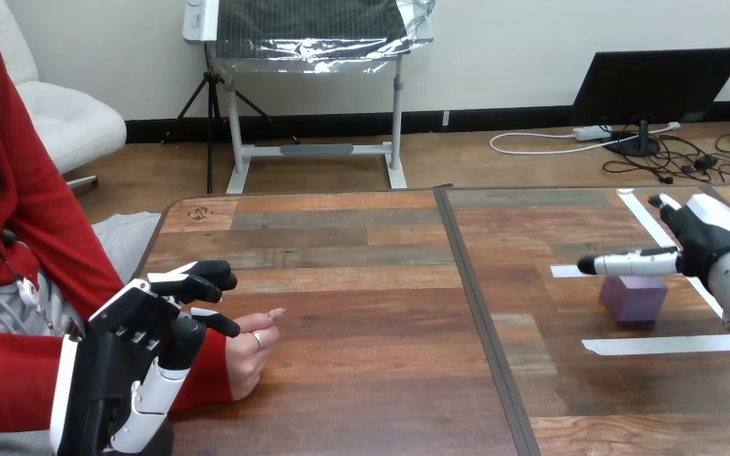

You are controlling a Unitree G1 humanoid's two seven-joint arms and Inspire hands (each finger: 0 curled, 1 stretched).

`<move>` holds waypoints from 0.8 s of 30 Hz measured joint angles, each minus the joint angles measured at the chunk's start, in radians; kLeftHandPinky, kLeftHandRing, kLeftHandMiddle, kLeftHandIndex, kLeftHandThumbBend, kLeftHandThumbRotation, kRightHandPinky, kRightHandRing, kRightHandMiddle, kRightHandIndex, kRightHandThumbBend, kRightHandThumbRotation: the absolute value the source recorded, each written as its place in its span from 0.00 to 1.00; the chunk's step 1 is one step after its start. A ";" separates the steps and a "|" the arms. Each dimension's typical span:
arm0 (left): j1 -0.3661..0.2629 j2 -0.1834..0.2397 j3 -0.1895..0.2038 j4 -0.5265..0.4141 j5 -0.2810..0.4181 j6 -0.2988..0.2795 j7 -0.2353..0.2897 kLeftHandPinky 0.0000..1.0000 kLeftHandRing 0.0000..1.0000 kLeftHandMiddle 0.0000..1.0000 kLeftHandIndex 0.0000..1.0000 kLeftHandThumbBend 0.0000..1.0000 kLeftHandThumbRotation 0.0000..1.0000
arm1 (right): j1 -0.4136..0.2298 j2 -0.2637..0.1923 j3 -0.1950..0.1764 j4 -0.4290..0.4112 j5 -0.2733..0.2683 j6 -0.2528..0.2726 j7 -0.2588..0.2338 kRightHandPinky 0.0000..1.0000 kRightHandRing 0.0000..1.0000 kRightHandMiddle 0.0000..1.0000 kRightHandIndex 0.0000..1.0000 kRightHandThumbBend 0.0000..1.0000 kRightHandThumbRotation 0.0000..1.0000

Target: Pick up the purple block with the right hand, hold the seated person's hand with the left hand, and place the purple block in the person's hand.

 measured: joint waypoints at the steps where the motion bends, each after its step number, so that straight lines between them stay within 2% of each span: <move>1: 0.000 0.000 0.000 0.000 0.000 0.000 0.000 0.45 0.67 0.66 0.48 0.90 0.56 | 0.001 0.000 0.002 0.000 -0.001 0.003 0.000 0.94 1.00 1.00 1.00 1.00 0.45; 4: 0.000 0.000 0.001 0.000 -0.002 0.001 0.000 0.45 0.67 0.66 0.48 0.90 0.55 | 0.003 0.000 0.009 0.001 -0.006 0.013 0.000 0.92 1.00 1.00 1.00 1.00 0.43; 13: 0.000 0.000 0.001 0.000 -0.015 0.003 -0.005 0.45 0.67 0.66 0.49 0.90 0.55 | 0.014 0.000 0.023 0.003 -0.018 0.035 0.000 0.78 0.97 1.00 0.98 1.00 0.36; 24: 0.001 0.001 0.004 0.000 -0.023 0.003 -0.015 0.45 0.67 0.66 0.49 0.89 0.56 | 0.032 0.000 0.031 0.005 -0.022 0.037 0.000 0.69 0.88 0.94 0.92 0.99 0.27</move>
